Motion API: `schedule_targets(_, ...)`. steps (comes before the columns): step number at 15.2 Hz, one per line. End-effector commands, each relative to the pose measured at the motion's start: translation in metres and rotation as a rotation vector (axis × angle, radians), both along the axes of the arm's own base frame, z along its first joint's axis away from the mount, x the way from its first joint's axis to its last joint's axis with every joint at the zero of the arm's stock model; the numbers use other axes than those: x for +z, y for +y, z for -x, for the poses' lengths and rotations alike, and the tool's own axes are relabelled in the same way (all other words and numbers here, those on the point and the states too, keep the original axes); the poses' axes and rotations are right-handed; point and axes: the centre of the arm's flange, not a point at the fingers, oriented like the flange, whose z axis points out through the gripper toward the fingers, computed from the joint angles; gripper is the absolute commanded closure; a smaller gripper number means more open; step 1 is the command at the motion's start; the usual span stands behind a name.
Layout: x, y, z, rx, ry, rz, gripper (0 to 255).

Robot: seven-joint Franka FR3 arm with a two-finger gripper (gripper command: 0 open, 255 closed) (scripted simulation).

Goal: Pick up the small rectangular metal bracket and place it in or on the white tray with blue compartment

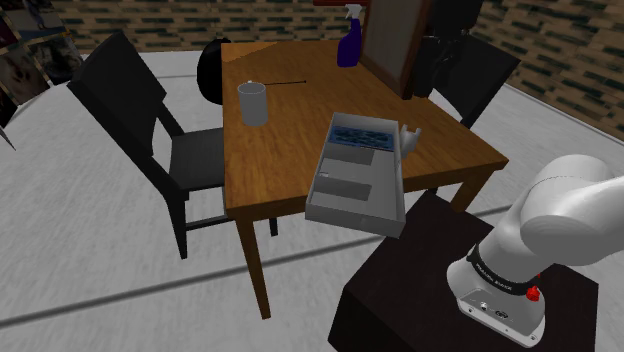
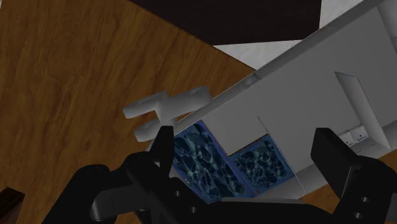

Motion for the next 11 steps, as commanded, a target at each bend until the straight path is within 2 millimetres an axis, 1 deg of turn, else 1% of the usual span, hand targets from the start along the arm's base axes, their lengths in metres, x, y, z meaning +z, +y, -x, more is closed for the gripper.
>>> schedule_targets(1,0.0,0.0,0.0,0.0,0.0,0.0,0)
schedule_targets(6,-0.051,-0.039,0.006,0.222,-0.034,0.003,0)
schedule_targets(11,-0.101,-0.078,0.001,0.445,-0.068,0.006,0)
